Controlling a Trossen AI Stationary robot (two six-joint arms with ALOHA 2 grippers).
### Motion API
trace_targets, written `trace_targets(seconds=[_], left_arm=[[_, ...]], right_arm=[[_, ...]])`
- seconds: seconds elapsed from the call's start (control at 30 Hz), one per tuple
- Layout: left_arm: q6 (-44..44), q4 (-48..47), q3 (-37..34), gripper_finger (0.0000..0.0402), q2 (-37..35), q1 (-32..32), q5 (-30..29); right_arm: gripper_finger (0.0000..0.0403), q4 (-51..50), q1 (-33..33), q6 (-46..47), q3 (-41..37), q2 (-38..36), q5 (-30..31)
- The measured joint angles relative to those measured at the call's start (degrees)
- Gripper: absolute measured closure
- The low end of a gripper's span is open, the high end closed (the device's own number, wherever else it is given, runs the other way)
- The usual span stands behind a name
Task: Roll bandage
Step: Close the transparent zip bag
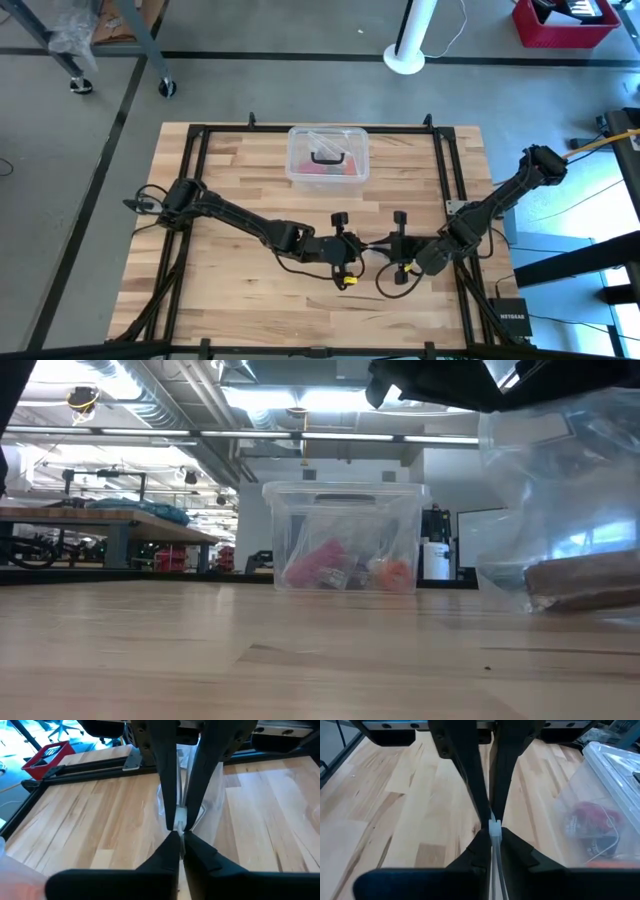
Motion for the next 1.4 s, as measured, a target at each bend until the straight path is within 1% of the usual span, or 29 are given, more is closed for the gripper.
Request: trace_targets(seconds=[0.1,0.23,0.3,0.43,0.5,0.57,0.6,0.67,0.73,0.8,0.97,1.2,1.4], left_arm=[[-0.41,-0.04,0.04,0.0395,0.00,0.04,-0.11],[-1.17,-0.91,0.11,0.0399,0.00,0.33,-0.28],[-0.94,-0.94,0.14,0.0399,0.00,0.33,-0.42],[-0.41,-1.10,0.20,0.0400,0.00,0.31,-0.64],[-0.25,-1.55,0.20,0.0400,0.00,0.33,-0.72],[-0.25,-1.71,0.20,0.0401,0.00,0.37,-0.72],[-0.23,-1.71,0.20,0.0401,0.00,0.37,-0.72],[0.03,-1.71,0.20,0.0401,0.00,0.35,-0.70],[0.23,-1.69,0.20,0.0401,0.00,0.31,-0.70],[0.23,-1.66,0.20,0.0401,0.00,0.29,-0.66],[0.95,-1.57,0.20,0.0401,0.00,0.04,-0.63],[0.95,-1.36,0.20,0.0401,0.00,0.04,-0.52],[1.00,-1.45,0.20,0.0402,0.00,0.03,-0.46]], right_arm=[[0.0370,0.03,0.00,0.32,0.00,0.00,-0.34],[0.0369,-0.03,-0.09,3.34,0.00,0.02,-0.53],[0.0359,-0.37,-0.09,4.82,0.23,0.04,-0.60],[0.0308,-3.64,-0.02,4.60,3.45,0.04,-1.33],[0.0276,-9.02,-0.02,4.61,6.17,0.04,-2.43],[0.0248,-15.12,-0.04,4.56,9.13,-0.10,-4.79],[0.0237,-16.72,-0.04,4.57,10.14,-0.21,-5.49],[0.0221,-16.07,-0.02,4.53,10.39,-0.26,-5.11],[0.0215,-14.35,-0.04,3.92,9.30,-0.18,-3.16],[0.0217,-11.97,-0.21,3.07,7.41,-0.03,-1.26],[0.0245,-4.87,-0.92,2.59,3.41,0.11,-1.35],[0.0295,-3.72,-0.82,0.97,2.69,0.10,-1.19],[0.0347,-2.62,-1.22,-0.40,2.69,2.02,-1.30]])
